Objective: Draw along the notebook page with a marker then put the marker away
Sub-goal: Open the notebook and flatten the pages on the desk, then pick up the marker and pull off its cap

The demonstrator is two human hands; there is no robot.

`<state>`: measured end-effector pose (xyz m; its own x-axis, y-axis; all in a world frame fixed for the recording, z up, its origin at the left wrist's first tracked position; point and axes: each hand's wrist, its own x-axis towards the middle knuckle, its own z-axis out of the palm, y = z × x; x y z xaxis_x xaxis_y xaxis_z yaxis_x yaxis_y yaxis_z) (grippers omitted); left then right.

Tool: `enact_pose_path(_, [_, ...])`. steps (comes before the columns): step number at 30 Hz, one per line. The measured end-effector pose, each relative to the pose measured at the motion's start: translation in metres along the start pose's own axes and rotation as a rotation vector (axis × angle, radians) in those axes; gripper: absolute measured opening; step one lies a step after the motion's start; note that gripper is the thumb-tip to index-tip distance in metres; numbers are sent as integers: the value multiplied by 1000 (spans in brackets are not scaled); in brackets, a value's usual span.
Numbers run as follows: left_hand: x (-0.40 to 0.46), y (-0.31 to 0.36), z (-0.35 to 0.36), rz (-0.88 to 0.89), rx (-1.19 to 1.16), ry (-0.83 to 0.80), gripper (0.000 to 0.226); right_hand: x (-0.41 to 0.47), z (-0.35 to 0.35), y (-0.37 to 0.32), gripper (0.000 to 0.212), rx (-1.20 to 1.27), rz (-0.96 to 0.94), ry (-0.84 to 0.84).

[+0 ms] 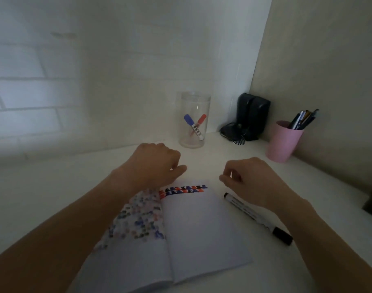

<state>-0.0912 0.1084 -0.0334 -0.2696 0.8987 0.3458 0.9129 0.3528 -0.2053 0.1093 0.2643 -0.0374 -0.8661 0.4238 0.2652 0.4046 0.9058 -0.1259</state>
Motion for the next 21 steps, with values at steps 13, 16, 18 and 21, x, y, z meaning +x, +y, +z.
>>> enact_pose_path(13, [-19,2,25,319,-346,-84,28,-28,-20,7,51,12,87,-513])
enact_pose_path(16, [-20,3,24,299,-353,-73,29,-27,-17,3,44,7,59,-449])
enact_pose_path(18, [-20,4,24,297,-355,-66,29,-22,-12,1,36,-6,-20,-225])
enact_pose_path(21, [-21,6,22,303,-364,-22,31,-15,1,-6,20,181,-179,245])
